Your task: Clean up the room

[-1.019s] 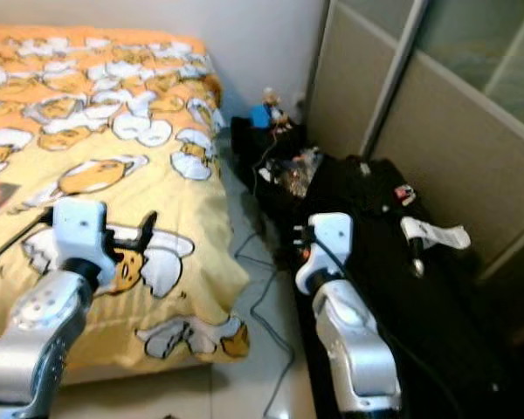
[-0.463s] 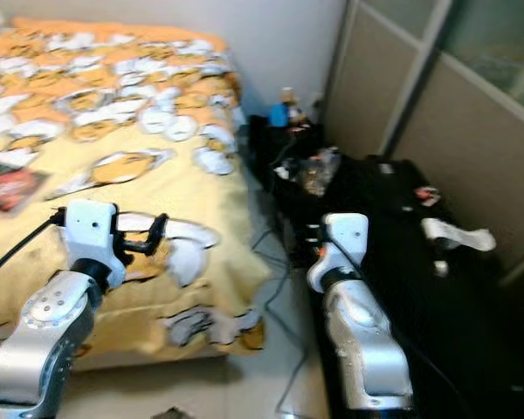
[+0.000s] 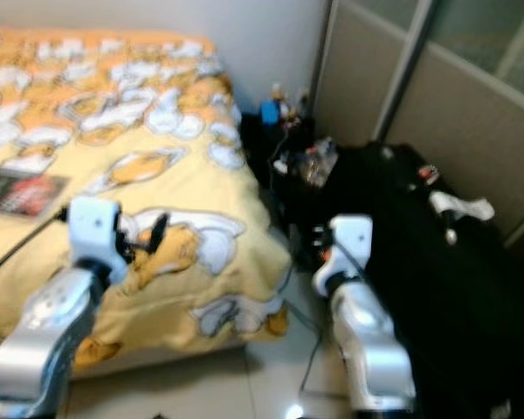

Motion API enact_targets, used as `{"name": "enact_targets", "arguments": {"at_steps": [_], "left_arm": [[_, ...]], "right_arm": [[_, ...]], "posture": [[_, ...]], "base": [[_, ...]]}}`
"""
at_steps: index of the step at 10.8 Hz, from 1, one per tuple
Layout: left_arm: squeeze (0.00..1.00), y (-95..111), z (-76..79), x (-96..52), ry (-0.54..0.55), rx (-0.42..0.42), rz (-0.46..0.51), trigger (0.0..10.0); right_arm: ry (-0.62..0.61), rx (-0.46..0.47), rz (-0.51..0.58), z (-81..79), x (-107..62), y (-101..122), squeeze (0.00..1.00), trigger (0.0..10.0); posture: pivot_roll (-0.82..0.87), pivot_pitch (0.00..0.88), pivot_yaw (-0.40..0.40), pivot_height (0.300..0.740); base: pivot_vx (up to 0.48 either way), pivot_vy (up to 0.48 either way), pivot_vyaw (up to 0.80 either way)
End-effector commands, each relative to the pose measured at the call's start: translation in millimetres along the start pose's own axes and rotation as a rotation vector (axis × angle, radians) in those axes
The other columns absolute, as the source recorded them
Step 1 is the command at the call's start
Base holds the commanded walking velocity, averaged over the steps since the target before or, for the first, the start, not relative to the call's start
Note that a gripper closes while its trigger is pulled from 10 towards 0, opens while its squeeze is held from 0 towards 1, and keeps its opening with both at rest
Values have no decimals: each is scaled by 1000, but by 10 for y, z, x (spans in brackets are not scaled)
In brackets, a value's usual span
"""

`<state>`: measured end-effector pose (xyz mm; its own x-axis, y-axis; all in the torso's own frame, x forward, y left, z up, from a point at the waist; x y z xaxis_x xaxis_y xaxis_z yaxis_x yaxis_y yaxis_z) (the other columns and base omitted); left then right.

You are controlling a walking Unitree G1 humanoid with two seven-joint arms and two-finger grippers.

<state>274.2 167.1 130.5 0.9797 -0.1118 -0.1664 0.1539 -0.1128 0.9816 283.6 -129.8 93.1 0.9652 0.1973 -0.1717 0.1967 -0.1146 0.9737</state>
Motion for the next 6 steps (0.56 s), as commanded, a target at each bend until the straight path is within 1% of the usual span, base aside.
{"name": "enact_targets", "arguments": {"at_steps": [1, 6], "left_arm": [[1000, 32, 23, 9, -9, -2, 9, 10000], [1000, 1, 16, -4, -6, -3, -3, 10000]], "right_arm": [[-12, -18, 19, 51, 2, 66, 0, 10000], [-8, -25, 17, 52, 6, 65, 0, 10000]], "posture": [[-2, 0, -23, 740], [-1, 0, -27, 740]], "base": [[0, 480, 0], [0, 480, 0]]}}
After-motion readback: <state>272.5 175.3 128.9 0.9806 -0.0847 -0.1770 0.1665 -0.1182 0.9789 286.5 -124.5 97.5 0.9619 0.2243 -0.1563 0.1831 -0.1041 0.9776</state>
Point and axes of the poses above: a point about 5 cm out from each wrist's last joint towards the gripper, its own x axis pointing out of the wrist towards the gripper, its own y axis along the axis of the wrist's last joint, z = x × y, the point moved 2 cm from there along x, pointing out of the wrist towards the gripper, and after that the axes turned 1 degree about -x, right-handed, at the moved point
